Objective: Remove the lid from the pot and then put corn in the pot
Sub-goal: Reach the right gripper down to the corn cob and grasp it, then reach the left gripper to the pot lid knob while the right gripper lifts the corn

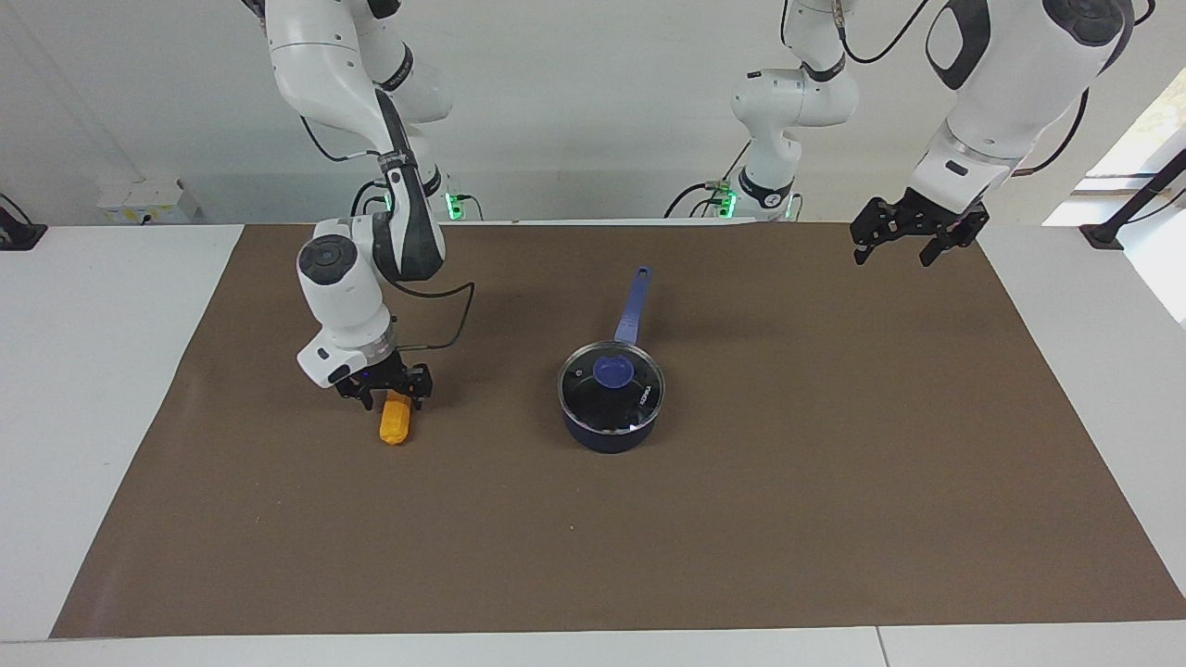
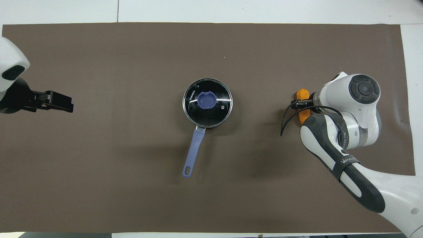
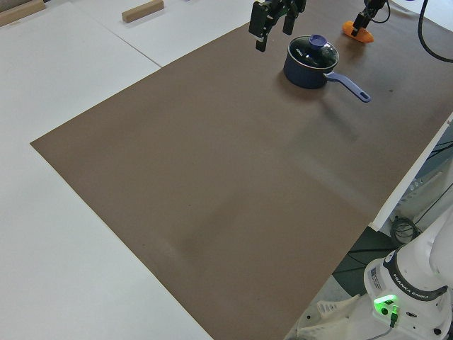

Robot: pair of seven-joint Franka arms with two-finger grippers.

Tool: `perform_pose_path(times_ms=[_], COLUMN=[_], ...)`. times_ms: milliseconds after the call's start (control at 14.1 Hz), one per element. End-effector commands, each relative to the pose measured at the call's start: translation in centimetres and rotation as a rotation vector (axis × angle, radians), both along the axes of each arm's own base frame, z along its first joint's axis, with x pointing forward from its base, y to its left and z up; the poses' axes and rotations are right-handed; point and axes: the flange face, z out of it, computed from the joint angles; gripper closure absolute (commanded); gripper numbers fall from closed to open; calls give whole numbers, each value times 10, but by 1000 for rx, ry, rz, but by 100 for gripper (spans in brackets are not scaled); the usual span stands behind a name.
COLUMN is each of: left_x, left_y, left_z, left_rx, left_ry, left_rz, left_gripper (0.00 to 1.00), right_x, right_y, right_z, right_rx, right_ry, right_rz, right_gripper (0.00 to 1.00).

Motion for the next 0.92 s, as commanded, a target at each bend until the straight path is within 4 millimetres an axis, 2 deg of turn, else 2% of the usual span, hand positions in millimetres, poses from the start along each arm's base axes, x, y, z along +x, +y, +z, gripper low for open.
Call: perform_pose_path(times_ms=[0,71,142,213,355,497,710,852], left_x=[12,16,20,31,47,56,51,48], left_y=[-43,-60,-90,-114,-180,-225,-277,-299], left_z=[-4,-8,-18,-32,-49,-74,-101,-115], left_rx=[-19,-45,-46,-38,-34,-38,-62,-74], left_ry=[-12,-2,16,33,34,20,-15,-30], left_rz=[33,24,31,74,107,150,193,195], left_gripper=[0,0,0,0,0,0,0,0], right_x=[10,10,10,14,25,25,18,15], right_y=[-2,0,-1,4,19,32,57,65], right_z=[4,4,5,15,52,85,103,110], right_rx=[-7,-3,-4,-5,-11,-5,37,33], right_ry=[-1,-1,5,10,57,78,95,111], right_rz=[4,-3,-9,-5,10,15,-34,-50], right_gripper=[100,100,100,100,100,100,100,100])
